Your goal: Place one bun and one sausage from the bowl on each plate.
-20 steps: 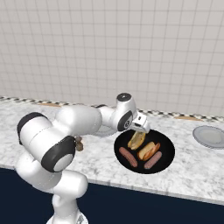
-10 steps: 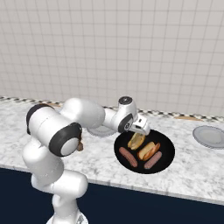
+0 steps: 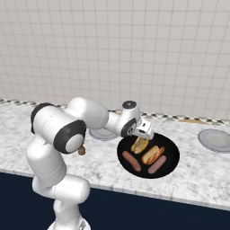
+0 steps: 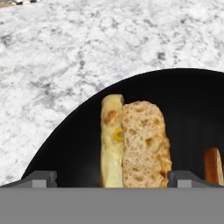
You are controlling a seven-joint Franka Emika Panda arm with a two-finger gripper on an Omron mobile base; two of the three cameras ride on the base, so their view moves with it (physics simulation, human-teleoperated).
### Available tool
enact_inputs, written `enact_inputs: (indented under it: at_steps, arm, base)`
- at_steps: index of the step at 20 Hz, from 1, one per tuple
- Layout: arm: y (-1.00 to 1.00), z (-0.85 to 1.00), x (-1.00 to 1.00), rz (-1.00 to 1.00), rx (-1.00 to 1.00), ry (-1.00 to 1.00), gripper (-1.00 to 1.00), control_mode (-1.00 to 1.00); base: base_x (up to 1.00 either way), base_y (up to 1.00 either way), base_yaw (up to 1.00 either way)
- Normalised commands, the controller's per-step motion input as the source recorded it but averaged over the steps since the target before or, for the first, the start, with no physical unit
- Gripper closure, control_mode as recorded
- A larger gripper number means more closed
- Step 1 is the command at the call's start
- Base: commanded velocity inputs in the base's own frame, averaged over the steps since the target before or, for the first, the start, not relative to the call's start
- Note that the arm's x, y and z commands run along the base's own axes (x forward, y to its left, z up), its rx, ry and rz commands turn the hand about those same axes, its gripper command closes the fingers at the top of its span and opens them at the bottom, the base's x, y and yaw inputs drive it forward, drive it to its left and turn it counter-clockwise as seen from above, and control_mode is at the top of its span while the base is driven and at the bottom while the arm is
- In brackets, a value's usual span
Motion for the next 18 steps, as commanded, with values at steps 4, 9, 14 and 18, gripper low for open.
enact_inputs:
  at_steps: [4, 9, 14, 18]
  arm:
    - [0.00, -0.14, 0.00, 0.00, 0.00, 0.00, -1.00, -1.00]
    - [0.00, -0.10, 0.00, 0.00, 0.00, 0.00, -1.00, -1.00]
    - [0.00, -0.13, 0.00, 0.00, 0.00, 0.00, -1.00, -1.00]
    - [0.00, -0.18, 0.00, 0.00, 0.00, 0.00, 1.00, -1.00]
  base:
    - [0.00, 0.00, 0.00]
    - [0.00, 0.00, 0.00]
    - [0.00, 0.00, 0.00]
    - [0.00, 0.00, 0.00]
